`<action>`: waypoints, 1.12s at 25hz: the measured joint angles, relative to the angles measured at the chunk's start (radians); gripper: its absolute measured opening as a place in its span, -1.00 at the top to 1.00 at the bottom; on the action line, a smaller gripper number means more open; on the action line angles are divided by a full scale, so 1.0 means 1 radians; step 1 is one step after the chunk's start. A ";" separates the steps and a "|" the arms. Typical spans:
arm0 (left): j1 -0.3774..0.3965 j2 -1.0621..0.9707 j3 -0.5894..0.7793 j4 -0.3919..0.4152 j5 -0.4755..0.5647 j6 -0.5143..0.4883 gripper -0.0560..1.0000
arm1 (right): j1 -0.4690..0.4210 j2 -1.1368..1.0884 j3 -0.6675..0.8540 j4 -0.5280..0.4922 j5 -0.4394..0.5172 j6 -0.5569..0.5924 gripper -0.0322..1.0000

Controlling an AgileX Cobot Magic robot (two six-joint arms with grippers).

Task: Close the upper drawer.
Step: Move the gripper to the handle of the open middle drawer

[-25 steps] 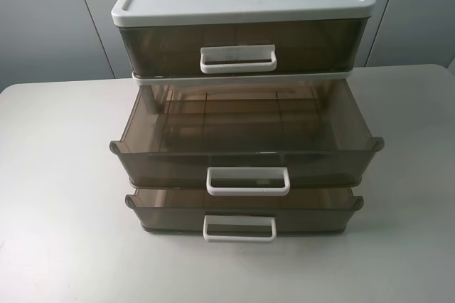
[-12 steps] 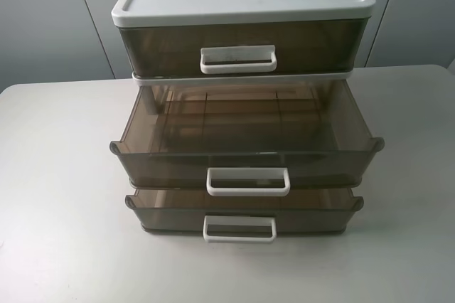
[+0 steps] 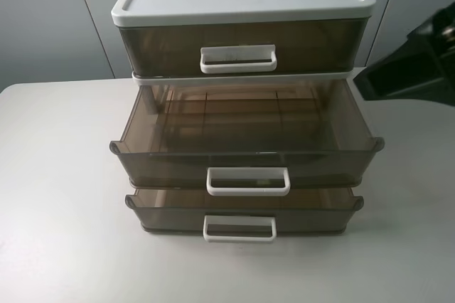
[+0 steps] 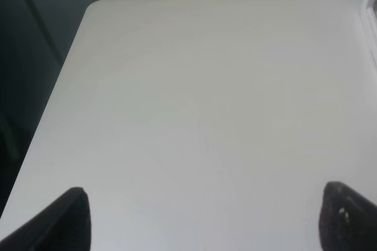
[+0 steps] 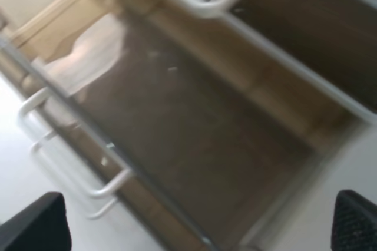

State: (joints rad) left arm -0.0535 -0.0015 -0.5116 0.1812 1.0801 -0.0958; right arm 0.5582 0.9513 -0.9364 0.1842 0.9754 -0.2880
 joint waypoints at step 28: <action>0.000 0.000 0.000 0.000 0.000 0.000 -0.51 | 0.352 0.473 -0.003 0.378 -0.030 -0.231 -0.41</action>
State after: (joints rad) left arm -0.0535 -0.0015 -0.5116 0.1812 1.0801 -0.0958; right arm 0.9101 1.4243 -0.9396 0.5627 0.9456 -0.5191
